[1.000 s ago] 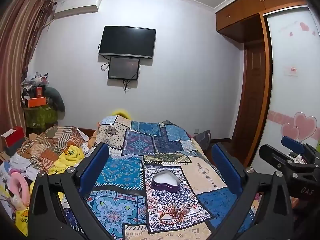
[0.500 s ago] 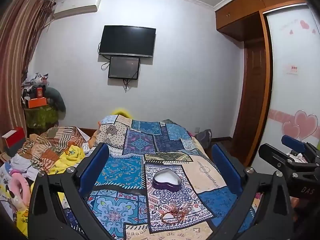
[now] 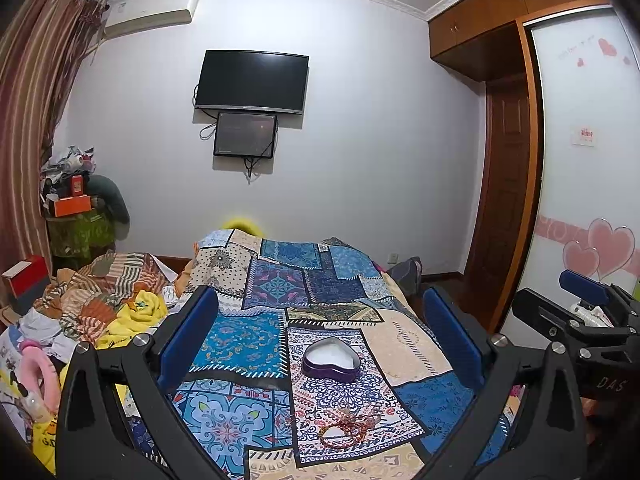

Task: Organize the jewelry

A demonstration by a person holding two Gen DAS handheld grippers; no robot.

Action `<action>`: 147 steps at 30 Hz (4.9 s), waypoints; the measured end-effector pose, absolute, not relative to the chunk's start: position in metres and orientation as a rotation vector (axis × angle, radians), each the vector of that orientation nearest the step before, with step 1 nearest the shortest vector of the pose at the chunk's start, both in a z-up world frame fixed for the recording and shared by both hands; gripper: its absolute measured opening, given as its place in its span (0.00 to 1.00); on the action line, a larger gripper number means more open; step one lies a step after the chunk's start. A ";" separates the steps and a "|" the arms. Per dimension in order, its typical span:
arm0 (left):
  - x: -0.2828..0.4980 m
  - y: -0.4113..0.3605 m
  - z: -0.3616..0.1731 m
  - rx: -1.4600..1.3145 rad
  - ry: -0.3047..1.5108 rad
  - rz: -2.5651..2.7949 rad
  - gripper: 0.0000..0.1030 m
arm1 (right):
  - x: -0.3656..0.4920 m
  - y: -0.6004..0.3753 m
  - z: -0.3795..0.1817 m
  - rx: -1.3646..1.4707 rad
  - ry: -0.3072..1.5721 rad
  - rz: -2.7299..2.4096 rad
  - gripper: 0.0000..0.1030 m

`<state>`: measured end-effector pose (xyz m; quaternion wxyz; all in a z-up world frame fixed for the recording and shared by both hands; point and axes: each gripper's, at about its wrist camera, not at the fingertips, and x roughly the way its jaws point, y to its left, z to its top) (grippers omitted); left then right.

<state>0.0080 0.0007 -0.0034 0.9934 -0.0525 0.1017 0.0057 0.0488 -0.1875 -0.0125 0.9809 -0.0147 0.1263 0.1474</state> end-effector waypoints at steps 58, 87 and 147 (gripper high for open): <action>0.060 0.019 -0.043 -0.122 0.334 0.054 1.00 | 0.089 -0.182 -0.046 -0.044 0.388 0.277 0.99; 0.150 0.033 -0.200 -0.135 0.871 -0.075 0.52 | 0.192 -0.160 -0.175 -0.160 0.888 0.471 0.57; 0.188 0.007 -0.110 -0.050 0.598 -0.176 0.08 | 0.216 -0.148 -0.106 -0.100 0.708 0.566 0.10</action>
